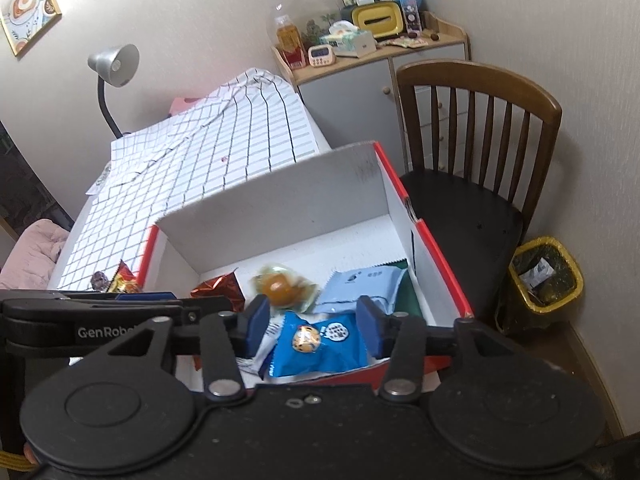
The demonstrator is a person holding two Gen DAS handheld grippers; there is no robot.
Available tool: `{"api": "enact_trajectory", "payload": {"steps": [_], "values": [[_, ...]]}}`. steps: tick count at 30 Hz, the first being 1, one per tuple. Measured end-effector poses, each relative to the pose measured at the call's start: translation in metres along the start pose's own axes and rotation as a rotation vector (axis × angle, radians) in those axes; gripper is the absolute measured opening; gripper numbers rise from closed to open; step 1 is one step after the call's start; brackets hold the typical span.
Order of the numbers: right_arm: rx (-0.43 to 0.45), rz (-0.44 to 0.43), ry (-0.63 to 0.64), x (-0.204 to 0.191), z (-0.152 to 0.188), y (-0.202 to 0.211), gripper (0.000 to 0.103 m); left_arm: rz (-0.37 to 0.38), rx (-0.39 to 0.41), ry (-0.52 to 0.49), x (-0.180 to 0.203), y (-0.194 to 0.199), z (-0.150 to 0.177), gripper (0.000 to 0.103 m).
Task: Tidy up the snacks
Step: 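Open both tools to drop the pastry and light-blue packet in the box, then move both tools back over the remaining snacks on the table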
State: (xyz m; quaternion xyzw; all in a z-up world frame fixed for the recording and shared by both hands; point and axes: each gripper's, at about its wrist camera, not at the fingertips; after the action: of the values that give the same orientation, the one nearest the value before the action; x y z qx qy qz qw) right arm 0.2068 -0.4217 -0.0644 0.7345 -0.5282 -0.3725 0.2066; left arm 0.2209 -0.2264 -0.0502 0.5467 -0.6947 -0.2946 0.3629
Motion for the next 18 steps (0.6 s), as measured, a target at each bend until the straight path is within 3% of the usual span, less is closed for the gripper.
{"api": "enact_trajectory", "payload": {"steps": [18], "values": [[0.086, 0.006, 0.037, -0.058, 0.011, 0.033, 0.083, -0.008, 0.096, -0.002, -0.041, 0.062, 0.014, 0.067]]}}
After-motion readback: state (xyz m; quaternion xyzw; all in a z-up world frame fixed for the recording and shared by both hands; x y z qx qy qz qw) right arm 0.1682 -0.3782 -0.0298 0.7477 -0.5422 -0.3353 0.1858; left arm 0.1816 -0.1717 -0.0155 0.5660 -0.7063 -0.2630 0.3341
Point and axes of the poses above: each gripper's, at about its wrist camera, not at the fingertips, and y roughly against the way its jaws point, x to its right, z to its underside, and after that the axes turned 3 degrees about -y, right-handed
